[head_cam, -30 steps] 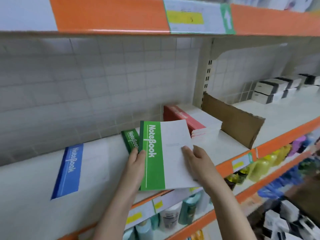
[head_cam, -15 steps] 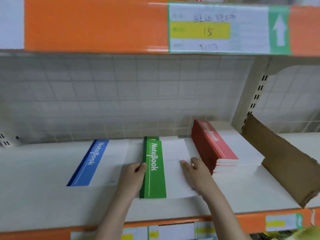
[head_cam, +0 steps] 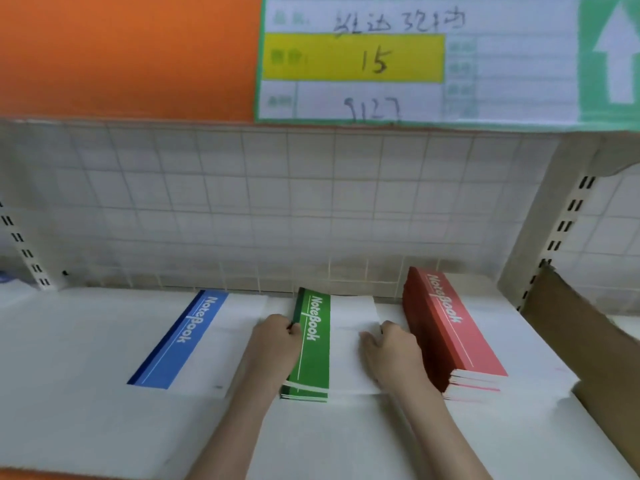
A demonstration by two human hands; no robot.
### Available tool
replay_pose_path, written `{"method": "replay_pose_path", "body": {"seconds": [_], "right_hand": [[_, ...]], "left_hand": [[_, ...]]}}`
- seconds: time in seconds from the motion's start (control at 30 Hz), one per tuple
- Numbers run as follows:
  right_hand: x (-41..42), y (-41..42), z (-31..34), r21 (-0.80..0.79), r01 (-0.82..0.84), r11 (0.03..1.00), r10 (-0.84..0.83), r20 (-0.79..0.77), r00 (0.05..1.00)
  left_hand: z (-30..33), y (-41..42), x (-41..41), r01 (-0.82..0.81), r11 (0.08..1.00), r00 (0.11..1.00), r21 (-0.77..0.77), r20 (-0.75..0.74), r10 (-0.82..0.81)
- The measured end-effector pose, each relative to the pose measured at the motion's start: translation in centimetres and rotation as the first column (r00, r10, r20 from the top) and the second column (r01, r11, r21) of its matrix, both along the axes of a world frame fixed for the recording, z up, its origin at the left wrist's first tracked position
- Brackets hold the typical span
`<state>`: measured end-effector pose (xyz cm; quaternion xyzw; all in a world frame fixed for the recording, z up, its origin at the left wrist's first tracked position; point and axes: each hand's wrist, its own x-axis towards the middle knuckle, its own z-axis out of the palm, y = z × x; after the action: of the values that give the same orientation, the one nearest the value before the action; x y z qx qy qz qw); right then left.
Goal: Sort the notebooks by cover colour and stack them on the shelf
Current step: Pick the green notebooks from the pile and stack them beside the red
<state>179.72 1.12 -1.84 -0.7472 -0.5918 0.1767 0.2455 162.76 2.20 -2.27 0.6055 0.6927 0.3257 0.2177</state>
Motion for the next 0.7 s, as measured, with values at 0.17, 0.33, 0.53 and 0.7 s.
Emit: {"method": "replay_pose_path", "body": {"seconds": [0.17, 0.33, 0.53, 0.7], "right_hand": [[0.2, 0.6, -0.5, -0.009, -0.027, 1.0, 0.027, -0.021, 0.999], [0.3, 0.6, -1.0, -0.016, -0.061, 0.998, 0.061, -0.005, 0.998], [0.6, 0.6, -1.5, -0.034, -0.1, 0.994, 0.1, -0.001, 0.995], [0.9, -0.3, -1.7, -0.064, -0.209, 0.976, 0.206, -0.052, 0.977]], "left_hand": [[-0.5, 0.7, 0.3, -0.024, 1.0, 1.0, 0.007, 0.007, 0.024], [-1.5, 0.9, 0.0, -0.015, 1.0, 1.0, -0.005, 0.003, 0.015], [-1.9, 0.9, -0.1, 0.0, 1.0, 1.0, 0.01, -0.008, 0.0], [-2.1, 0.7, -0.6, 0.07, 0.996, 0.997, 0.051, 0.014, -0.071]]}}
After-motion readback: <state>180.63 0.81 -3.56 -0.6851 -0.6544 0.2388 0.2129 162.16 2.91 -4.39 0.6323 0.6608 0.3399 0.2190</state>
